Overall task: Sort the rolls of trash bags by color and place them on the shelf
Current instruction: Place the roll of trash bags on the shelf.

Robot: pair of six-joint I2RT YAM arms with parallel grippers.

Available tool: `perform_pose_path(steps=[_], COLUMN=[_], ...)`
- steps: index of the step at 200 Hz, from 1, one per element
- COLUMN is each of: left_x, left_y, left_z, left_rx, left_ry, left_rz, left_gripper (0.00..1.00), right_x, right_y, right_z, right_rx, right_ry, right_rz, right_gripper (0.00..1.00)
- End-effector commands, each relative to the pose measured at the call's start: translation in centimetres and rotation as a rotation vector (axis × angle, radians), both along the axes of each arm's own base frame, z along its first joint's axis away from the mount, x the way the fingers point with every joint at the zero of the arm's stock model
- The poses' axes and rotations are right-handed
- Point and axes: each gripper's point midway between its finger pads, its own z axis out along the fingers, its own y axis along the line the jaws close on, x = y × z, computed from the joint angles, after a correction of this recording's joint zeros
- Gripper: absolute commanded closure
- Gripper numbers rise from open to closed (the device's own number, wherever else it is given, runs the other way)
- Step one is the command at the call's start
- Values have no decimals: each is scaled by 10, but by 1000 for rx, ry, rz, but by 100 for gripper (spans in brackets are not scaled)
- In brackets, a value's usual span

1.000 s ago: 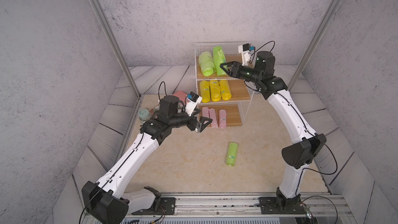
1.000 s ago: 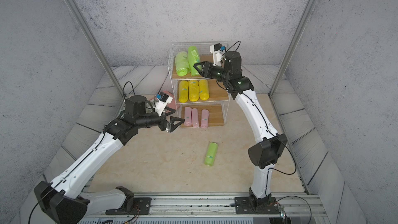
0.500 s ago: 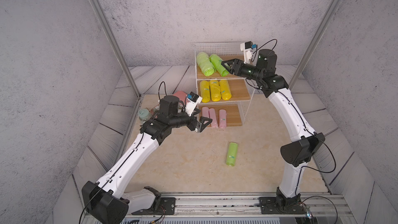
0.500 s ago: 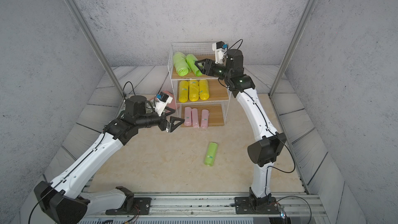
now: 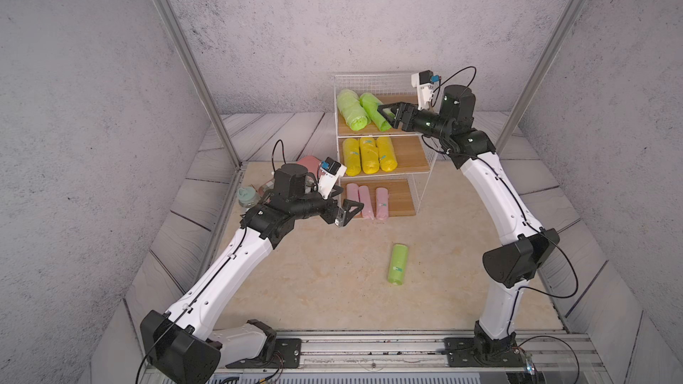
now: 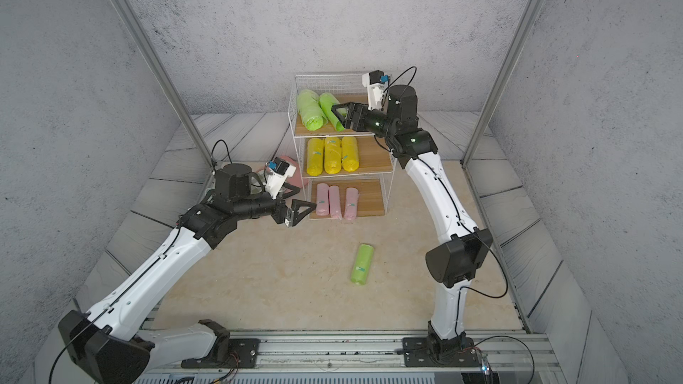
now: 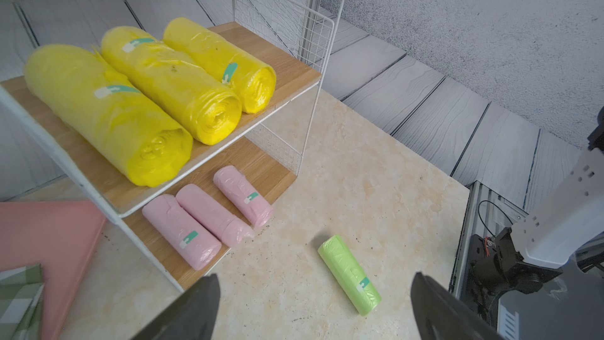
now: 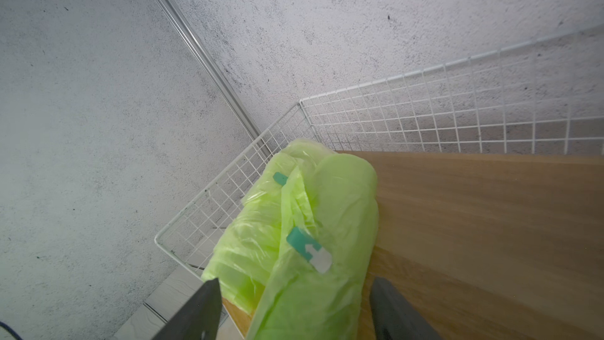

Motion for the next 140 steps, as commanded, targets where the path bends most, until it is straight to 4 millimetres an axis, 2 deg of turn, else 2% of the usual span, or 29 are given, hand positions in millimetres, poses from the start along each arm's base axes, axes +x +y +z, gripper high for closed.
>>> perform_pose_path(steps=[1,93,140], left_x=[2,-6,-20], left_y=[1,-2,-19], left_z=[-4,-7,-16], left_rx=[5,25,73], left_ry=[11,22,28], left_rz=[-1,-37,-107], left_gripper=[3,3,3], right_x=[-17,-44,-74], right_y=[-13,-24,-32], right_z=[22,49,56], right_rx=[-14,-25,-30], right_ry=[-61,-179,-218], right_rz=[-26,-33,-12], right_gripper=[21,15,14])
